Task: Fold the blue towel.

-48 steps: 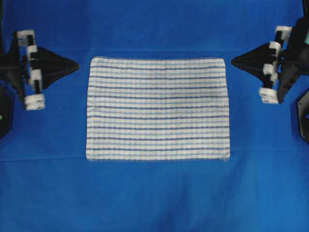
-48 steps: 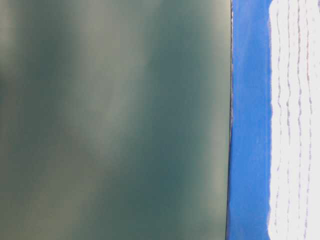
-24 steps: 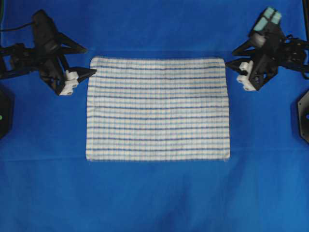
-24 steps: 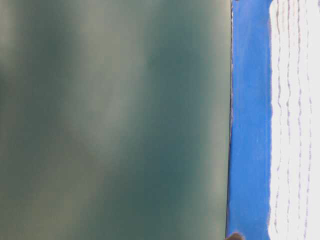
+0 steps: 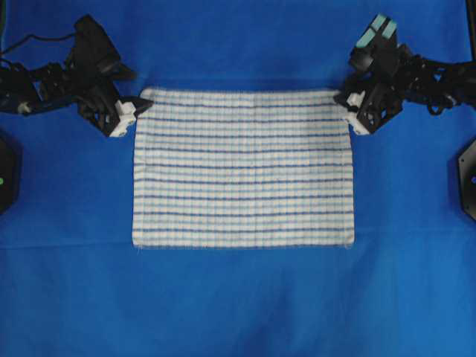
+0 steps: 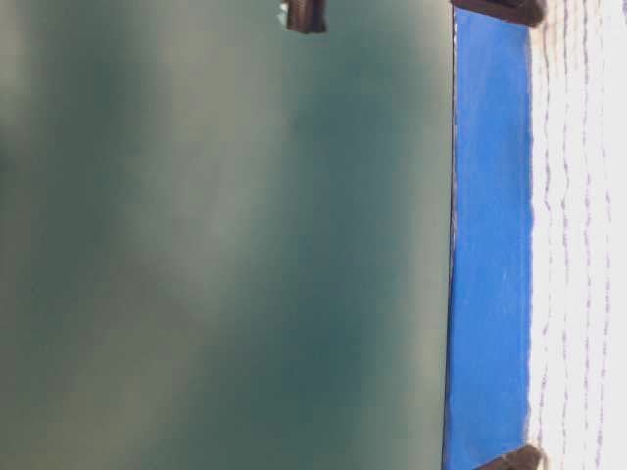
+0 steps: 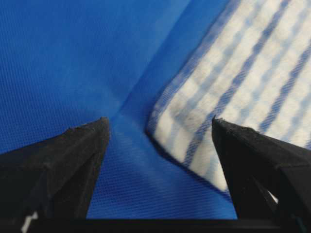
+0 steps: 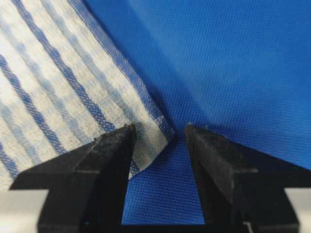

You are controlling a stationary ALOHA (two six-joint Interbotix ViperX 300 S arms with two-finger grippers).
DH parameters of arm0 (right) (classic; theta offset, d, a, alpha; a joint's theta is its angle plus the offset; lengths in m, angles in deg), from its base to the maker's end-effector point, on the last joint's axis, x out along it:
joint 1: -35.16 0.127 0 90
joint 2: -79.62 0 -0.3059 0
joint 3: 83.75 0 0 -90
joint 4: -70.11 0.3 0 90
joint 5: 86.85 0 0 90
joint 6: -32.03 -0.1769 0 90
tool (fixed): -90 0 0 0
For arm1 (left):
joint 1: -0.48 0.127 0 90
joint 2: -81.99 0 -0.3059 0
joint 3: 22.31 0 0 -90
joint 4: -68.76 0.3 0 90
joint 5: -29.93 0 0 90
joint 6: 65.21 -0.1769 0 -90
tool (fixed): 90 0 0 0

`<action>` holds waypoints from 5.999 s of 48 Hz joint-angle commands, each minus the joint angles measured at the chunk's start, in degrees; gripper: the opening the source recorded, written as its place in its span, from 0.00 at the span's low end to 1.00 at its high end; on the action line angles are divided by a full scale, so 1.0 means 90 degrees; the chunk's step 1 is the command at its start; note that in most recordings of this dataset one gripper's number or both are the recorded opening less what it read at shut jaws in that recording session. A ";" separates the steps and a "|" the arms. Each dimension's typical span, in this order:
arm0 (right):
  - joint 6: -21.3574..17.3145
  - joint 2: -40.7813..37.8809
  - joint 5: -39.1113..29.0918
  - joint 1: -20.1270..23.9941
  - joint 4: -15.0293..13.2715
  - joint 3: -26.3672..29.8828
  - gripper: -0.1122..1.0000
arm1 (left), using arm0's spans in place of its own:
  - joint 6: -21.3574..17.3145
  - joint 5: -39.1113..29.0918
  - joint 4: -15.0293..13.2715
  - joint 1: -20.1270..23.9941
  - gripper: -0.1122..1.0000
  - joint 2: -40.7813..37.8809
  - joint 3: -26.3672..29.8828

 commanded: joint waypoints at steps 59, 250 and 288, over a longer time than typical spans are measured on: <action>0.0000 0.0898 -0.0244 0.0176 -0.0068 0.0029 0.16 | -0.0029 -0.0762 0.0010 -0.0635 0.13 0.0947 0.0195; -0.1309 0.0762 -0.0918 0.2607 -0.0078 -0.0371 0.15 | 0.0879 -0.1367 0.0029 -0.2803 0.13 0.0654 -0.0059; -0.1240 0.3242 -0.2715 0.2607 -0.0420 0.0137 0.15 | 0.0889 -0.3867 0.0029 -0.2871 0.13 0.2480 0.0869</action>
